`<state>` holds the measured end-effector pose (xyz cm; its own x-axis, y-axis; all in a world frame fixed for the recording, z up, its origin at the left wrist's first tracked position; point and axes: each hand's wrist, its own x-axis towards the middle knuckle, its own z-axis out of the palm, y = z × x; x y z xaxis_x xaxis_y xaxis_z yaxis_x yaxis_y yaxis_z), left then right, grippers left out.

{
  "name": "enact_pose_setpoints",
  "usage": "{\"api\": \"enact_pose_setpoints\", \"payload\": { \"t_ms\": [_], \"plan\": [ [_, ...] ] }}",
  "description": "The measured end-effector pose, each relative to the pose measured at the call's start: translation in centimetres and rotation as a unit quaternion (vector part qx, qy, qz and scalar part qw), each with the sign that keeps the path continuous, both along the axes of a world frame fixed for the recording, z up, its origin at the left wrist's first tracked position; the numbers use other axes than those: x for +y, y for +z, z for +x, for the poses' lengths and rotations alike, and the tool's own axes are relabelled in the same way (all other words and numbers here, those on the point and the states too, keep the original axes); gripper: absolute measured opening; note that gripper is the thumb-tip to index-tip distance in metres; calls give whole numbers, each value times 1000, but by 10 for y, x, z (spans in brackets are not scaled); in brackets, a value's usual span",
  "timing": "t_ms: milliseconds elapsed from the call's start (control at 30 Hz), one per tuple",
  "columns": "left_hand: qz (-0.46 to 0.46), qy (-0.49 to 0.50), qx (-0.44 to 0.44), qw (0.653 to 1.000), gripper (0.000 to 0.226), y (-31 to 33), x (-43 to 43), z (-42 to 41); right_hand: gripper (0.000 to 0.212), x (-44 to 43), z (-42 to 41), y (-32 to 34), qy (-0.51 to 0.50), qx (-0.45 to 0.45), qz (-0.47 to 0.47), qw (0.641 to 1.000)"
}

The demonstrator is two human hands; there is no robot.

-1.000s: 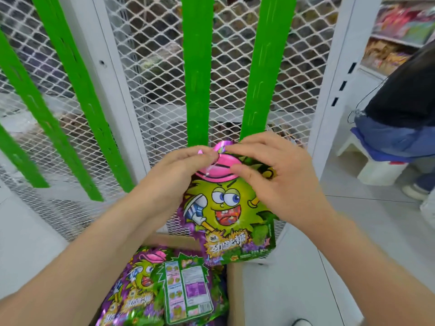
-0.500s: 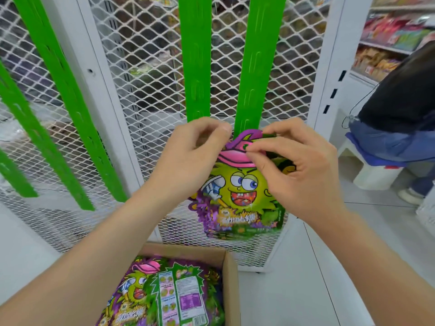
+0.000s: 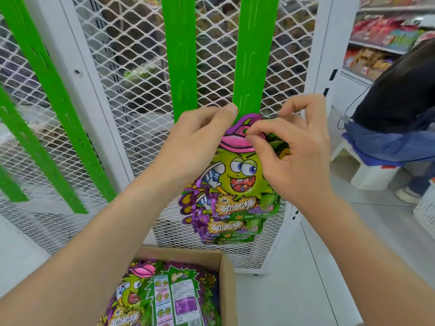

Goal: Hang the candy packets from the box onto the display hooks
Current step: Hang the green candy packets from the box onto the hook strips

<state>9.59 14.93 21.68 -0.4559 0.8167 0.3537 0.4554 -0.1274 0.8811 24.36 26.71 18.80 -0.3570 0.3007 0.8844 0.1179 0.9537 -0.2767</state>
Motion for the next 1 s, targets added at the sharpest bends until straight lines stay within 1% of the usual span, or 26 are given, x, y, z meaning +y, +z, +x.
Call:
{"api": "enact_pose_setpoints", "payload": {
  "t_ms": [67,200,333,500,633,700,767,833,900,933,967,1000],
  "plan": [
    [-12,-16,-8,1000,54,1,-1,0,3,-3,-2,2,1,2,1,1000],
    [-27,-33,-25,999,41,3,-5,1,5,-10,-4,6,6,14,-2,1000],
    [-44,-38,-30,998,36,5,-7,1,7,-16,-2,7,12,18,-5,1000],
    [-64,-49,-29,996,37,1,-7,-2,6,-16,3,3,21,0,19,1000],
    [-70,-80,-30,994,41,-2,-8,-8,5,-15,5,-4,21,-21,34,999],
    [-66,-82,-6,994,29,-5,-9,-11,4,-13,5,-10,26,-38,36,998],
    [-61,-71,23,995,23,-9,-10,-12,2,-12,6,-14,30,-51,37,998],
    [-49,-51,80,994,21,-16,-12,-15,3,-15,8,-16,12,-47,54,997],
    [-32,-15,156,987,17,-27,-14,-20,7,-22,11,-14,-40,-28,90,995],
    [-23,15,189,982,21,-33,-18,-20,9,-27,12,-13,-58,-21,104,993],
    [-3,48,220,974,32,-40,-24,-19,11,-34,12,-14,-56,-17,109,992],
    [29,85,245,965,40,-46,-31,-16,12,-41,12,-16,-29,-22,102,994]
  ]
}}
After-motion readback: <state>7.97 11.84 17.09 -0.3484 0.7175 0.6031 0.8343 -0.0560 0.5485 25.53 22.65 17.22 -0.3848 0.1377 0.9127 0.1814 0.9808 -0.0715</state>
